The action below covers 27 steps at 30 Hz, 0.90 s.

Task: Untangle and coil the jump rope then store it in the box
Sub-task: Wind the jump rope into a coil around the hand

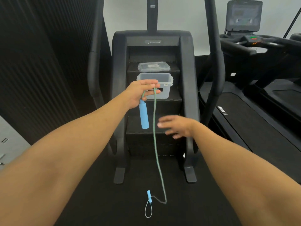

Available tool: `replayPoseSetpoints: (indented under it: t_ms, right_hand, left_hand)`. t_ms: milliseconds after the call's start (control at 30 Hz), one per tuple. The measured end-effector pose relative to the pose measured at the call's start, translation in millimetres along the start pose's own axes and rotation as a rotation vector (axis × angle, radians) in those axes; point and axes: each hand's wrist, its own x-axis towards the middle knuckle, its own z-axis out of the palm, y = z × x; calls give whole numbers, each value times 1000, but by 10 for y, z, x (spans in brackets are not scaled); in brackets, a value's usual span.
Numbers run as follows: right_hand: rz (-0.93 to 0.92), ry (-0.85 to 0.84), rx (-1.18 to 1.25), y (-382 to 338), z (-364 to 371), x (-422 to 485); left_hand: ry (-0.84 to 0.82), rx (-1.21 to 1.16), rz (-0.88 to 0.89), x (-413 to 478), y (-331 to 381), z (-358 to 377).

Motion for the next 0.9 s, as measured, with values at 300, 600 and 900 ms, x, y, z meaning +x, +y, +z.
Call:
replayPoseSetpoints:
  t_ms: [300, 600, 900]
  right_hand:
    - [-280, 240, 58, -238, 68, -9]
    - [129, -51, -422, 450, 32, -86]
    - [-257, 130, 320, -327, -146, -78]
  left_hand:
    - [-8, 50, 20, -50, -17, 122]
    - [41, 35, 21, -48, 21, 39]
    - [-17, 101, 6, -56, -54, 279]
